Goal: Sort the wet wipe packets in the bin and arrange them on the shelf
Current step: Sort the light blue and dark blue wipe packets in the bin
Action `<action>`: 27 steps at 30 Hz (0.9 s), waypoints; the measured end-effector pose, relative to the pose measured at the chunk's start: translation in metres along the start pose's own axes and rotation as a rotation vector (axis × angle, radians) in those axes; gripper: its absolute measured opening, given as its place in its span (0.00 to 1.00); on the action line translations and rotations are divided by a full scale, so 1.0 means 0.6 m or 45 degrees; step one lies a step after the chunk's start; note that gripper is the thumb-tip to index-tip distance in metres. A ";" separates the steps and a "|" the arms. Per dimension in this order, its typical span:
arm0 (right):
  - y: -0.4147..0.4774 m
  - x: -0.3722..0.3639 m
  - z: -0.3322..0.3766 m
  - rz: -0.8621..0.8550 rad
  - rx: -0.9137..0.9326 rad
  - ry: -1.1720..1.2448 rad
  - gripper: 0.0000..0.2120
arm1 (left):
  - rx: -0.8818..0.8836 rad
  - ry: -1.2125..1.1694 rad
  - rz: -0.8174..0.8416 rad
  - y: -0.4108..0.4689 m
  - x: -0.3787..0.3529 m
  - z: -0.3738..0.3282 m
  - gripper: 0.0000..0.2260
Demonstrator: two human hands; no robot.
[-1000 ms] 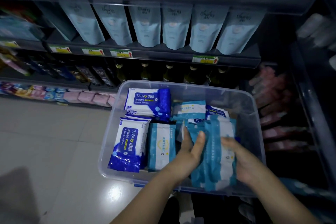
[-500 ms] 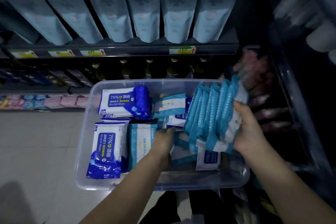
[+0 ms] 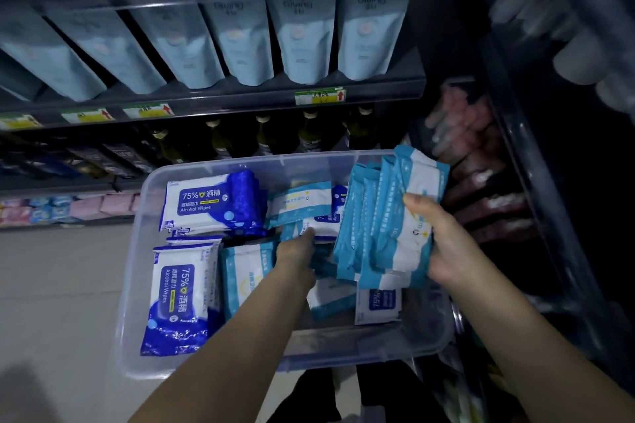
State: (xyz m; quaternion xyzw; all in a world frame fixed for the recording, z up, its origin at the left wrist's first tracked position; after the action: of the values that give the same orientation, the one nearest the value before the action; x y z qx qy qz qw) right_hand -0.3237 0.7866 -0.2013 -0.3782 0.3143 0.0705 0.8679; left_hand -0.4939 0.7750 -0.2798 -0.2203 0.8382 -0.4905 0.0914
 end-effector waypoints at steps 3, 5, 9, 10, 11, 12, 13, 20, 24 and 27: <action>-0.004 0.003 0.005 0.006 0.029 -0.024 0.33 | -0.053 0.053 0.048 0.004 0.000 -0.011 0.13; -0.006 0.004 0.007 0.001 0.043 -0.032 0.36 | -0.098 0.062 0.097 -0.002 -0.004 -0.022 0.08; -0.012 0.007 0.007 -0.011 0.047 -0.060 0.42 | -0.074 0.031 0.242 -0.017 -0.008 -0.041 0.06; -0.014 0.008 0.005 -0.018 0.041 -0.066 0.42 | -0.060 0.055 0.289 -0.016 -0.007 -0.042 0.08; -0.016 0.009 0.002 -0.027 0.032 -0.076 0.43 | -0.049 0.099 0.338 -0.019 -0.007 -0.044 0.09; -0.017 0.010 -0.002 -0.041 0.019 -0.089 0.44 | -0.044 0.157 0.369 -0.020 -0.006 -0.044 0.10; -0.018 0.012 -0.006 -0.062 0.005 -0.103 0.45 | -0.050 0.237 0.375 -0.024 -0.004 -0.045 0.10; -0.020 0.017 -0.012 -0.146 -0.012 -0.162 0.48 | -0.186 0.625 0.428 -0.018 0.013 -0.025 0.28; -0.014 0.013 -0.022 -0.132 -0.055 -0.168 0.45 | -0.227 0.489 0.458 -0.020 0.051 -0.046 0.26; -0.005 -0.007 -0.057 -0.076 -0.180 -0.213 0.35 | -0.235 0.347 0.419 -0.012 0.090 -0.063 0.32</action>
State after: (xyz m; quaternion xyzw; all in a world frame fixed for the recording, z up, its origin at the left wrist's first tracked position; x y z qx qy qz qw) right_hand -0.3425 0.7612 -0.2147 -0.4405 0.2234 0.0978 0.8640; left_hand -0.5536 0.7768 -0.2513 -0.0198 0.9087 -0.4155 0.0356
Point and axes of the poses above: each hand's wrist, its own y-axis towards the middle knuckle, its own x-axis out of the back of the hand, z = x × y, the point moved 3 cm from there along y, towards the middle knuckle, and after that the axes turned 7 degrees about -x, right-handed, at the moved point
